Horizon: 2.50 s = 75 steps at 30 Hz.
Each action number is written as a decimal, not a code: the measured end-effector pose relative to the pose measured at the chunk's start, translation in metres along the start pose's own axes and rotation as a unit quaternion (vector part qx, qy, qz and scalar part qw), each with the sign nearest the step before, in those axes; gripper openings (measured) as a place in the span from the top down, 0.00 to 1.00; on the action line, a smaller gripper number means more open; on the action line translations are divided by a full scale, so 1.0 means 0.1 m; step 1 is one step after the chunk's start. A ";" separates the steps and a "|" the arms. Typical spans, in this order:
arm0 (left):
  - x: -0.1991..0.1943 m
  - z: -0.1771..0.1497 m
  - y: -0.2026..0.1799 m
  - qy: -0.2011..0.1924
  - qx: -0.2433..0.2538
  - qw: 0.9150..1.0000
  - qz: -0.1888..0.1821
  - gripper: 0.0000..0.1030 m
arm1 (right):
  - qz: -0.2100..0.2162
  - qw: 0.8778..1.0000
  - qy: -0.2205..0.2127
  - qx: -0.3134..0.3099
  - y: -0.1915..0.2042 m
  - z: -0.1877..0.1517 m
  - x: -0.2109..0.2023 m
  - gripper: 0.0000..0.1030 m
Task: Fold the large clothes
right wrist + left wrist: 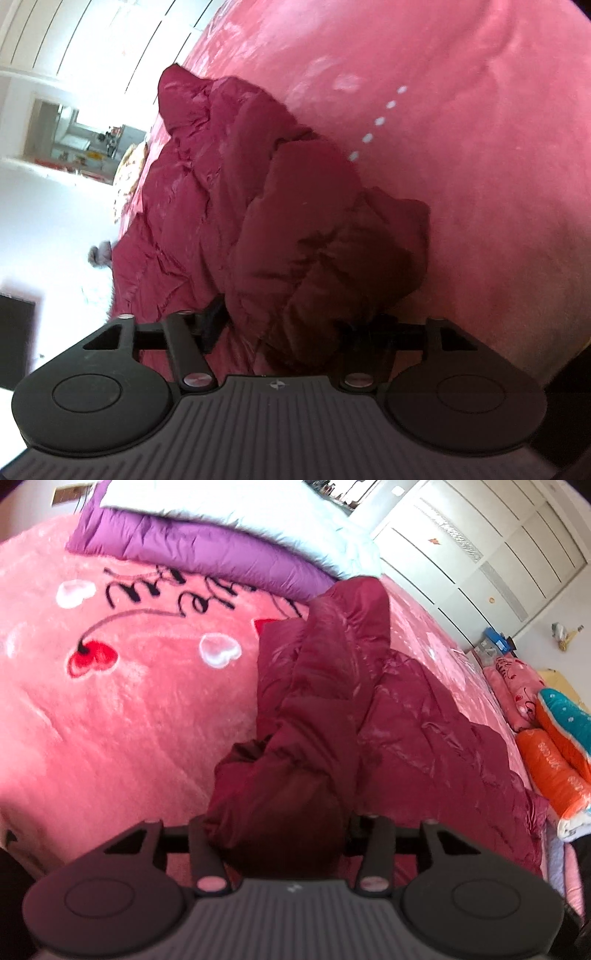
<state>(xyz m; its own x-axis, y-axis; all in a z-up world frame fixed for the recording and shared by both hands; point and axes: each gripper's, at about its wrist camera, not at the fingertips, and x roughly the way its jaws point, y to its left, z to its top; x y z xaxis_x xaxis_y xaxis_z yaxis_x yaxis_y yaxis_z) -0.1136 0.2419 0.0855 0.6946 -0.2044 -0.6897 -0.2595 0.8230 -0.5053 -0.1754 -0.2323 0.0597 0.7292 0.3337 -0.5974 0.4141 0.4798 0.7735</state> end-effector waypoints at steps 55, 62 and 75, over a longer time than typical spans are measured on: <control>1.11 0.32 -1.15 -0.155 0.317 0.936 -0.011 0.07 | -0.165 0.878 -0.108 -0.436 1.36 0.06 1.37 0.00; 1.19 0.63 -0.98 -0.145 0.255 0.956 -0.009 0.07 | -0.165 0.922 -0.093 -0.338 1.30 0.49 1.44 0.00; 1.48 0.90 -0.62 -0.111 0.175 0.978 0.015 0.04 | -0.215 0.896 -0.123 -0.368 1.22 0.47 1.76 0.00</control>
<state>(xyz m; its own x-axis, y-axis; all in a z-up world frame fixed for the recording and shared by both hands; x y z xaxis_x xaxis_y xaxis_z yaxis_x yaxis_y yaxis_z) 0.0659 0.2088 0.0614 0.8284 -0.0896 -0.5529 -0.0634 0.9658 -0.2515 0.0293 -0.1534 0.0582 0.7245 -0.1557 -0.6714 0.2803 0.9565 0.0806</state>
